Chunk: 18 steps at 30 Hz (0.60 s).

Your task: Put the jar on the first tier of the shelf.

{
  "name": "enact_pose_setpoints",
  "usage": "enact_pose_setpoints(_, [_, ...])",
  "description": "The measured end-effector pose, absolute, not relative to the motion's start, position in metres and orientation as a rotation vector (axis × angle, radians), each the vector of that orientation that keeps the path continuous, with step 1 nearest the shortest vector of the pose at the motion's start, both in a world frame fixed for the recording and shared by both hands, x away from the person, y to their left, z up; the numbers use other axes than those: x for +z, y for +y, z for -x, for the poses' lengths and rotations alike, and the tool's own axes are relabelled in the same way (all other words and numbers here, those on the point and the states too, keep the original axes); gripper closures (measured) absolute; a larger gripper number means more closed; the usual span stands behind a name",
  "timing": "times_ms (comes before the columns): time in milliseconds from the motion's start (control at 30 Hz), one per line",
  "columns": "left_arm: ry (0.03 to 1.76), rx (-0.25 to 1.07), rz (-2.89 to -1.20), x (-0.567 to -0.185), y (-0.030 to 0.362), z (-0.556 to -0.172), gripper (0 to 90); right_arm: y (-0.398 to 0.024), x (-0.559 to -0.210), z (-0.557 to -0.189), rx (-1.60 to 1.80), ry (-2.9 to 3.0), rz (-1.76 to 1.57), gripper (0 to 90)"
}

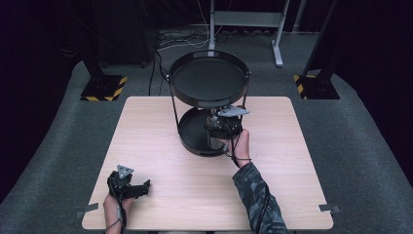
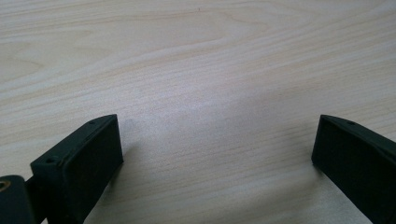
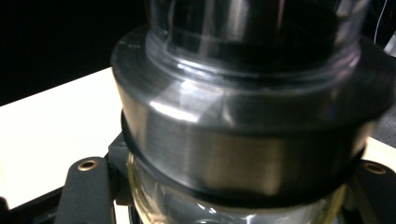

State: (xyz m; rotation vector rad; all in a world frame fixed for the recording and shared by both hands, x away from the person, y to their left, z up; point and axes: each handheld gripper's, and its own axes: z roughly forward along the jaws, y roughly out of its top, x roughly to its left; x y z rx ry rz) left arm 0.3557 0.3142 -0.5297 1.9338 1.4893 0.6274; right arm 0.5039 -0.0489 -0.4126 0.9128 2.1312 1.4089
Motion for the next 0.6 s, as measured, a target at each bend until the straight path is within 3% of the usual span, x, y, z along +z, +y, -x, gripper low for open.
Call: enact_pose_setpoints(600, [1.485,0.627,-1.936,-0.530,0.314,-0.355,1.5,-0.040,-0.434,-0.519,1.369,2.119,-0.919,31.0])
